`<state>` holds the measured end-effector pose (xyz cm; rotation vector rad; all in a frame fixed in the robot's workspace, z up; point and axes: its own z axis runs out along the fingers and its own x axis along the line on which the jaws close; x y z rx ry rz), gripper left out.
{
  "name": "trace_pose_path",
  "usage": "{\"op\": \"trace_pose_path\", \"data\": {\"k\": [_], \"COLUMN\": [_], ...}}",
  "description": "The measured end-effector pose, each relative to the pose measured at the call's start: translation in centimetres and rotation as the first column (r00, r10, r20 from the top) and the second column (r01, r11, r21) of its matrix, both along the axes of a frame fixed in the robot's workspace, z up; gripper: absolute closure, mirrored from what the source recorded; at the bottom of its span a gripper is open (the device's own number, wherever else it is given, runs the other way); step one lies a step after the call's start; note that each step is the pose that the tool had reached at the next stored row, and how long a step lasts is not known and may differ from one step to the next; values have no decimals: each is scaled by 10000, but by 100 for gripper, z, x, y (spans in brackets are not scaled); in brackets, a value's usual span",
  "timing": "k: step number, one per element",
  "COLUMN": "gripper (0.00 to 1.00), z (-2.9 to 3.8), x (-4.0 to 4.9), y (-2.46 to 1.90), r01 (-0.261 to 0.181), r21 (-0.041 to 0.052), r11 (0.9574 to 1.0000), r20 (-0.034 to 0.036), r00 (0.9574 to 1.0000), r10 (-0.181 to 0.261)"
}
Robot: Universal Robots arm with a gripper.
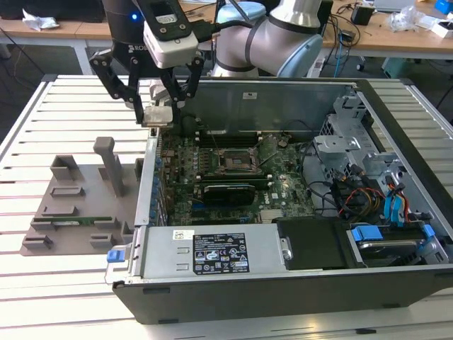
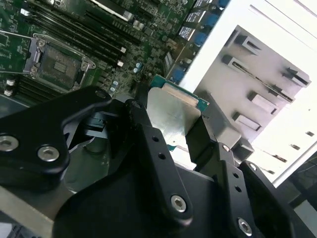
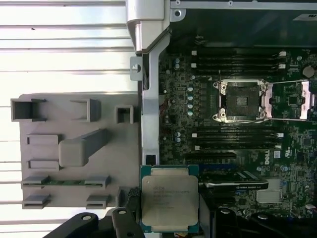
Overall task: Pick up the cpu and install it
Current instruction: 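Pick up the cpu and move it towards the insertion slot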
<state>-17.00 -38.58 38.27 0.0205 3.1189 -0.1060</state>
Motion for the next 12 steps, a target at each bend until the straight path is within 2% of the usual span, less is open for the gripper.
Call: {"op": "trace_pose_path", "data": {"k": [3,6,8,9,11,12], "gripper": [45,45,45,45,45,45], "z": [-15,-18,-18,-18,-18,-21], "x": [64,134,162,168,176,186], "y": [45,50,50,51,50,51], "r01": [0,-1,0,1,0,0], "r21": [-3,23,203,360,592,659], "r11": [10000,10000,9998,9994,9982,9978], "r20": [-19,-54,-65,-72,-77,-80], "r00": [10000,10000,10000,10000,10000,10000], "r10": [0,1,1,2,4,5]}}
